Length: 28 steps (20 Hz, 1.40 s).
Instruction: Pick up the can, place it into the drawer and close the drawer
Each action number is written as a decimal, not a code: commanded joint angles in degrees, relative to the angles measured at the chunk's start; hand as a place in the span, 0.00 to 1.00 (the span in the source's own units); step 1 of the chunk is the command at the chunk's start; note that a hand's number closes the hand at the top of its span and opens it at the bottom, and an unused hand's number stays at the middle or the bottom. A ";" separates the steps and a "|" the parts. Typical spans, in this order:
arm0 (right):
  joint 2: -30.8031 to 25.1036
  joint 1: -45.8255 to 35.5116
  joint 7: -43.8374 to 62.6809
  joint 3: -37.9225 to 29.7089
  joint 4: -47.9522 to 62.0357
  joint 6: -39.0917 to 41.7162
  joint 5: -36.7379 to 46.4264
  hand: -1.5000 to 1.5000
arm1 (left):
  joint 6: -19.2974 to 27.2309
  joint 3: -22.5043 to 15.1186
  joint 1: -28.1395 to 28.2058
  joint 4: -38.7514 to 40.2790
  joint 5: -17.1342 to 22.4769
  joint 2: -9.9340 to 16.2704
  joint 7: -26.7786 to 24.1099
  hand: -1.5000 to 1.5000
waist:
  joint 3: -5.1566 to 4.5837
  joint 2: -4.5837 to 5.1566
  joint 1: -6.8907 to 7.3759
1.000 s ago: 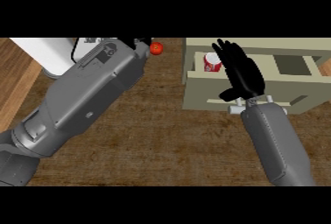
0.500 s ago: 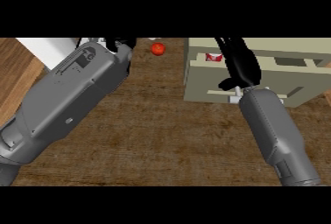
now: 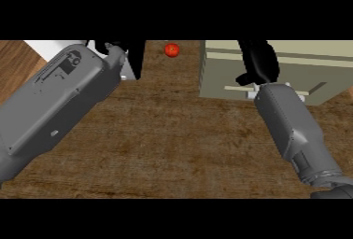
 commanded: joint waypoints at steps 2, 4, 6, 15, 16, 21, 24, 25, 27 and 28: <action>-0.27 -6.01 0.90 -2.19 6.81 -3.13 -0.21 0.00 | 0.36 0.34 1.45 -3.40 -0.83 1.36 1.22 0.00 | 0.54 0.87 1.06; -2.63 -8.25 -0.72 -3.46 8.03 -2.55 -1.25 0.00 | 0.42 -0.18 0.89 -2.80 -1.66 0.75 1.23 0.00 | 0.57 1.17 0.80; -4.14 -9.51 -1.00 -3.88 9.49 -2.16 -1.18 0.00 | 0.72 0.33 1.81 -3.75 -1.46 -0.33 0.72 0.00 | 0.56 1.39 1.08; -5.59 -14.88 2.16 -4.25 13.36 -0.70 0.05 0.00 | 1.44 0.20 2.22 -6.85 -2.70 2.89 3.99 0.00 | 0.57 1.37 2.02; -5.02 -15.39 1.72 -4.62 13.71 -0.36 -0.40 0.00 | -0.17 0.51 1.27 -6.67 -2.25 2.74 4.44 0.00 | 0.59 1.67 1.92; -2.70 -16.12 -8.82 -12.96 13.89 5.85 -10.63 0.00 | -0.35 1.30 3.74 -8.63 -1.74 3.94 4.66 0.00 | 0.74 1.54 2.74; 0.45 -16.07 -10.20 -18.78 14.08 7.48 -16.78 0.00 | 0.29 0.42 3.33 -8.90 -2.63 3.42 4.57 0.00 | 0.89 1.52 2.69; 0.25 -16.51 -11.60 -20.50 14.50 10.18 -18.62 0.00 | -0.67 1.02 2.60 -8.66 -2.33 5.19 5.71 0.00 | 0.88 1.20 2.25; -0.48 -16.81 -14.31 -24.06 13.98 12.10 -22.35 0.00 | -0.24 0.54 4.97 -8.93 -2.64 4.30 4.61 0.00 | 0.83 1.39 1.90; -0.85 -17.31 -14.10 -24.82 14.09 12.86 -23.04 0.00 | -0.08 0.46 5.24 -10.50 -2.52 4.00 4.79 0.00 | 0.73 1.09 2.02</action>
